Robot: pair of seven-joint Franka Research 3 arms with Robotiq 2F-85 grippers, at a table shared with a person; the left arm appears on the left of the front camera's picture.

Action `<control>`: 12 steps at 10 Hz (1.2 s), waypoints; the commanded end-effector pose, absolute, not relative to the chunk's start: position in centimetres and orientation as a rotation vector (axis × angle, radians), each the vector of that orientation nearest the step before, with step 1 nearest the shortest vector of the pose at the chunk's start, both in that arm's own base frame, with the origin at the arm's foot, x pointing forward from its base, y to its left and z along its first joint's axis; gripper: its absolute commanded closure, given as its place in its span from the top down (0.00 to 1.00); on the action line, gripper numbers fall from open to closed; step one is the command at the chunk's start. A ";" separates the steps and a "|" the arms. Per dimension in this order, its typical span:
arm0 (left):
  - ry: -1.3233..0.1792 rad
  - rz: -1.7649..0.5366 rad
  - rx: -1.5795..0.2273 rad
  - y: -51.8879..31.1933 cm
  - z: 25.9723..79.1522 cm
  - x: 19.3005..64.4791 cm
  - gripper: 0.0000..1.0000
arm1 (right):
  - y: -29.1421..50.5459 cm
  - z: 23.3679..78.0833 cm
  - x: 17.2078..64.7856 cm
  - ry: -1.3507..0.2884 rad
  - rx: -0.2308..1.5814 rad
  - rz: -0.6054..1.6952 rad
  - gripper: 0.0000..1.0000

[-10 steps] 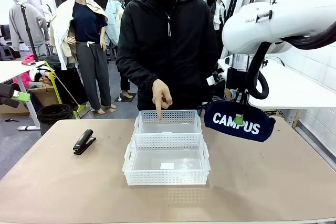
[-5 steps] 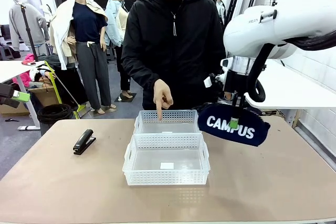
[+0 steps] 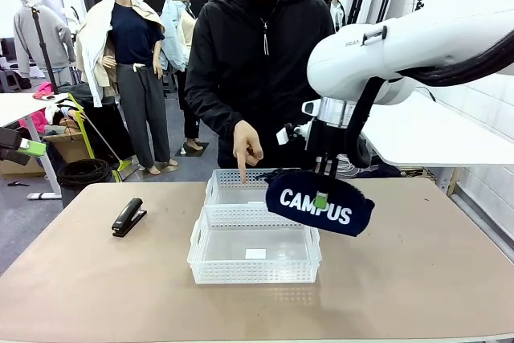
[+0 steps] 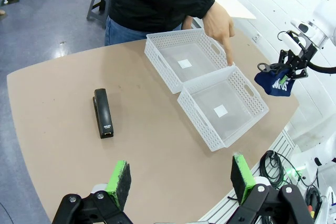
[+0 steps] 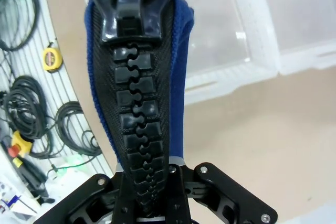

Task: Distribute items into two baskets.
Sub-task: Place the picked Pencil pouch into the Organizing basket as instructed by the person.

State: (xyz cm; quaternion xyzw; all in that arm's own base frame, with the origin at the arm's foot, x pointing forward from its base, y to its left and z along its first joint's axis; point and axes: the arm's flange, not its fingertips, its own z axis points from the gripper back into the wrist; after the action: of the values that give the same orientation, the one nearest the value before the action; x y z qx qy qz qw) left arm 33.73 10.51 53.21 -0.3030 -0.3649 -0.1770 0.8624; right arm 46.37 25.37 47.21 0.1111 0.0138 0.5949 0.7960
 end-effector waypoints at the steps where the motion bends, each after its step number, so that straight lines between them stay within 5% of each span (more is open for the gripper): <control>1: -0.779 -0.387 -0.647 10.8 53.1 33.7 1.00 | 27.4 47.6 47.5 0.026 0.207 1.307 0.00; 12: -0.779 -0.387 -0.647 10.8 53.1 33.7 1.00 | 38.6 44.0 49.1 0.147 0.150 1.416 0.00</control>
State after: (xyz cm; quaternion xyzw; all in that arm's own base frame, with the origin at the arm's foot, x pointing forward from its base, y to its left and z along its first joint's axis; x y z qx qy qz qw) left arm 33.74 10.49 53.22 -0.3026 -0.3647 -0.1771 0.8626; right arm 49.47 38.50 44.25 0.0886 0.0681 0.6560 0.7464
